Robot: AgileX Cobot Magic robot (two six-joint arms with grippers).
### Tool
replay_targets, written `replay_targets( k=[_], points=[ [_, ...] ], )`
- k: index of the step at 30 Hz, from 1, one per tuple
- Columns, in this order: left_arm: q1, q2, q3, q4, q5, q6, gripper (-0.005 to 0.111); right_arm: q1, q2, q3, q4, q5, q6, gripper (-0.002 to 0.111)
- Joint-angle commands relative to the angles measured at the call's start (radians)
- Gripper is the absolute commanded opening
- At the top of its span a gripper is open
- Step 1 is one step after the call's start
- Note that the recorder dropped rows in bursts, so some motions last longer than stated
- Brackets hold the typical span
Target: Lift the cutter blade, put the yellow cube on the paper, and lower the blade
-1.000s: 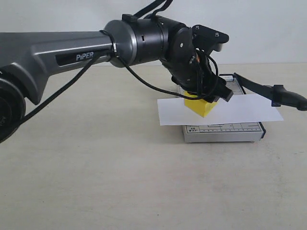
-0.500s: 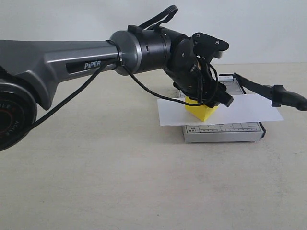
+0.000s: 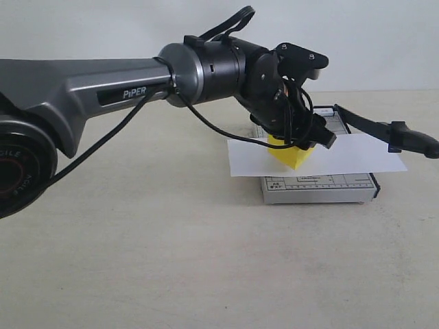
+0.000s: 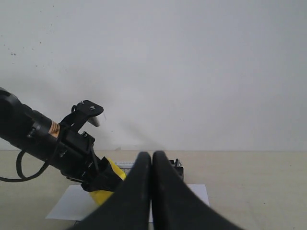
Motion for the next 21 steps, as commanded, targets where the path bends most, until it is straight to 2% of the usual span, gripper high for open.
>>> replay_targets(
  k=[1,3,5,13,21],
  points=[
    [0.001,-0.004,-0.009,-0.015,-0.016,-0.005,0.039,0.0,-0.006,0.004,-0.001,-0.003,0.004,0.0],
    [0.001,-0.004,-0.009,-0.015,-0.016,-0.005,0.049,0.0,-0.006,0.004,-0.001,-0.003,0.004,0.0],
    [0.001,-0.004,-0.009,-0.015,-0.016,-0.005,0.055,0.0,-0.006,0.004,-0.001,-0.003,0.004,0.0],
    [0.001,-0.004,-0.009,-0.015,-0.016,-0.005,0.065,0.0,-0.006,0.004,-0.001,-0.003,0.004,0.0],
    [0.001,-0.004,-0.009,-0.015,-0.033,-0.005,0.068,0.0,-0.006,0.004,-0.001,-0.003,0.004,0.0]
  ],
)
